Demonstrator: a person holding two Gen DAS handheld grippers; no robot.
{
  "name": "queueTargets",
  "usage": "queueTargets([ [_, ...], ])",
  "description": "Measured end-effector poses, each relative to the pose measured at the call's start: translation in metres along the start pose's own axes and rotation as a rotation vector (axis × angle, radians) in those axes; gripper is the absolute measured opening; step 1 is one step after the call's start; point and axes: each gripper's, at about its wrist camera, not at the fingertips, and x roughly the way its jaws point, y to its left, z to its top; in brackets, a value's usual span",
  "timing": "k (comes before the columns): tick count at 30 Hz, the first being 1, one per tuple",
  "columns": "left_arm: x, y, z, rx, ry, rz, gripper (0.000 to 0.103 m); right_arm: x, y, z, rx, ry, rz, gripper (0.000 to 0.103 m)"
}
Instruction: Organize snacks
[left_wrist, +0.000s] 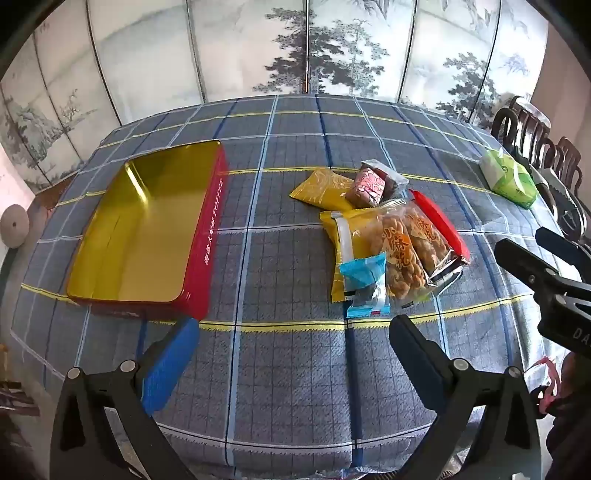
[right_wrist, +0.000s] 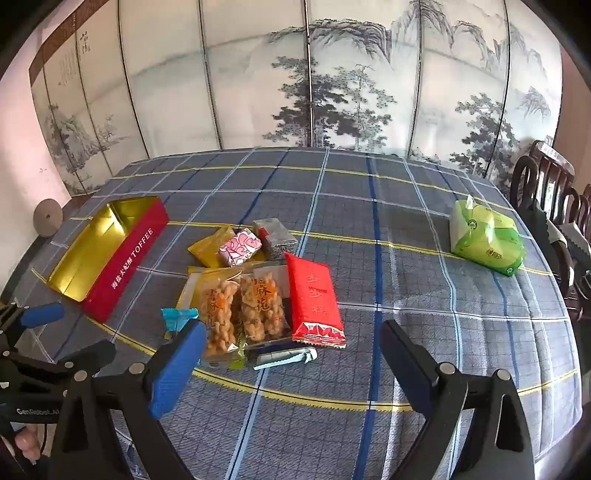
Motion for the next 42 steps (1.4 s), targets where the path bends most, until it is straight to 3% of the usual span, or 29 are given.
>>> queueTargets([
  [42, 0.020, 0.007, -0.001, -0.018, 0.052, 0.051, 0.102, 0.018, 0.006, -0.005, 0.003, 0.031, 0.051, 0.096],
])
